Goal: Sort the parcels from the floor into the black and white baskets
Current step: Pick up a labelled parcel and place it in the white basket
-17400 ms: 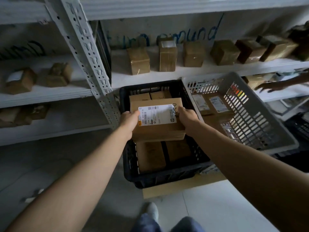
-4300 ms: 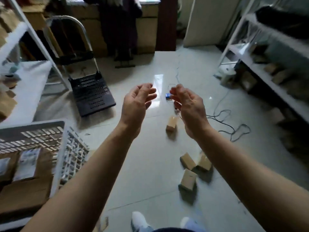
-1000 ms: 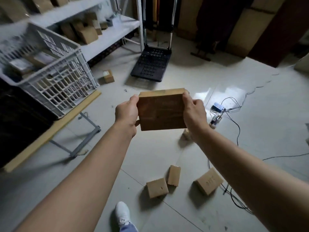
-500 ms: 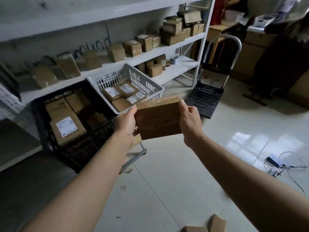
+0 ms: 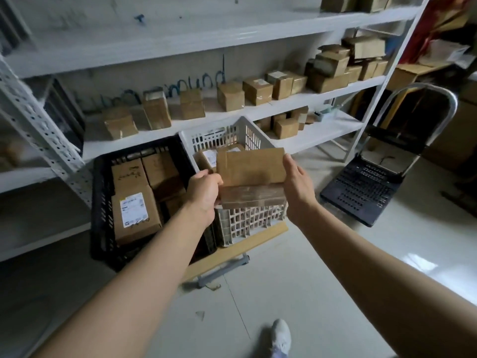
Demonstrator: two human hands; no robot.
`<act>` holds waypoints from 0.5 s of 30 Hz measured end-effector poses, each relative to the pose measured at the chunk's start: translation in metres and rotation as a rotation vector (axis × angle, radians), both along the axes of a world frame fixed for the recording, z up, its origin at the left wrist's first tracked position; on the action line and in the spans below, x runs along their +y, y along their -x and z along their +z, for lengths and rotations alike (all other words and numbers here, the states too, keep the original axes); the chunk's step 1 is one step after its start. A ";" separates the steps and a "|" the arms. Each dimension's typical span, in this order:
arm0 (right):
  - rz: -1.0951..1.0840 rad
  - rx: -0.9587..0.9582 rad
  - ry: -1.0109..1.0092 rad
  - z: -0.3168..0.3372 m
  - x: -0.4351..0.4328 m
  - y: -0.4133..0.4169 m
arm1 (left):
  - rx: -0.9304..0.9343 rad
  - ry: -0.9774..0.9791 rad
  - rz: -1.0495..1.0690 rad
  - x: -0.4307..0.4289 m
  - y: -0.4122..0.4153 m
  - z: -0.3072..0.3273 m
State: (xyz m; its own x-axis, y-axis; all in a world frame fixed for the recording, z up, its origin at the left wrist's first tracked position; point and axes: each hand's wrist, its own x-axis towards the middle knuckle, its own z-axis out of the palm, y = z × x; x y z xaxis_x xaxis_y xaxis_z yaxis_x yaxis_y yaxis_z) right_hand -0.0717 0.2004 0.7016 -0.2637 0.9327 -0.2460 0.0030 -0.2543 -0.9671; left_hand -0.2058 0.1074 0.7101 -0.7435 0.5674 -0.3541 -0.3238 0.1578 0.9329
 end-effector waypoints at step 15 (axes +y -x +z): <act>0.237 -0.124 0.183 -0.033 0.206 0.093 | -0.162 0.052 0.172 0.166 0.076 -0.023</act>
